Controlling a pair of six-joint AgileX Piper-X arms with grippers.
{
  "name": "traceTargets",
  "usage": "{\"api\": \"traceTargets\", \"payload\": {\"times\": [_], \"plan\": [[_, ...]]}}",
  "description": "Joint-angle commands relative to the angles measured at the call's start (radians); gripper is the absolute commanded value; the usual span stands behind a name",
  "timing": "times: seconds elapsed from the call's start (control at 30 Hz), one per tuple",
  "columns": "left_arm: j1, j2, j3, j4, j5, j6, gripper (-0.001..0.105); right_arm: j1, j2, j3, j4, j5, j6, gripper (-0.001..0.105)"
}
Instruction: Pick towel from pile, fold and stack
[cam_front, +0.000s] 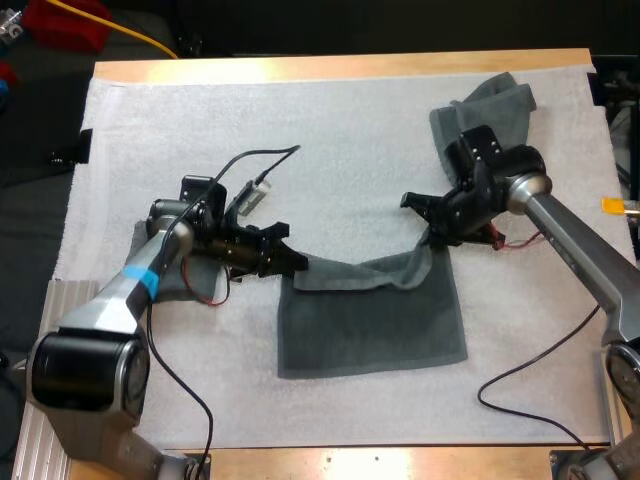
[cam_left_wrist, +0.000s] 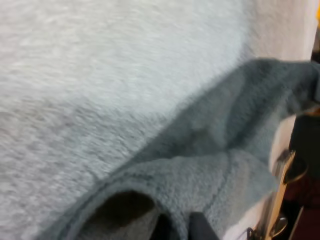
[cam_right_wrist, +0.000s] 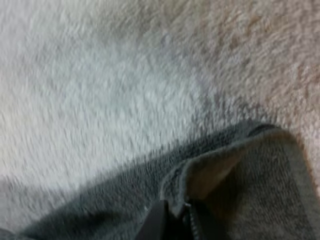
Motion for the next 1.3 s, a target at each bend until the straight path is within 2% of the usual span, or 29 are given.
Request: {"api": "traceTargets", "payload": {"times": [0.0, 0.23, 0.37, 0.47, 0.57, 0.67, 0.8, 0.83, 0.93, 1.0, 1.27], "plan": [[0.004, 0.011, -0.003, -0.007, 0.017, -0.018, 0.0, -0.013, 0.007, -0.004, -0.008, -0.027, 0.031, 0.002], [0.029, 0.055, -0.005, -0.052, 0.025, -0.118, 0.0, -0.055, 0.017, 0.009, -0.09, -0.066, 0.16, 0.002], [0.061, 0.055, -0.005, -0.063, 0.025, -0.127, 0.001, -0.067, 0.017, 0.017, -0.139, -0.073, 0.195, 0.002], [0.088, 0.055, -0.005, -0.085, 0.028, -0.127, 0.011, -0.068, 0.017, 0.017, -0.178, -0.071, 0.199, 0.006], [0.109, 0.054, -0.005, -0.123, 0.05, -0.119, 0.022, -0.068, 0.017, 0.017, -0.232, -0.067, 0.199, 0.013], [0.116, 0.052, -0.005, -0.163, 0.084, -0.112, 0.037, -0.068, 0.017, 0.017, -0.269, -0.067, 0.193, 0.025], [0.116, 0.052, -0.005, -0.207, 0.092, -0.108, 0.067, -0.068, 0.017, 0.017, -0.281, -0.067, 0.164, 0.05], [0.116, 0.052, -0.005, -0.217, 0.092, -0.105, 0.07, -0.068, 0.017, 0.017, -0.28, -0.067, 0.152, 0.055], [0.116, 0.046, -0.005, -0.248, 0.092, -0.098, 0.068, -0.068, 0.017, 0.017, -0.28, -0.071, 0.095, 0.07], [0.116, 0.034, -0.005, -0.272, 0.091, -0.088, 0.068, -0.068, 0.016, 0.017, -0.269, -0.075, 0.046, 0.073], [0.116, -0.092, -0.005, -0.373, 0.083, -0.069, 0.068, -0.068, -0.011, 0.017, -0.242, -0.071, -0.081, 0.073]]}}
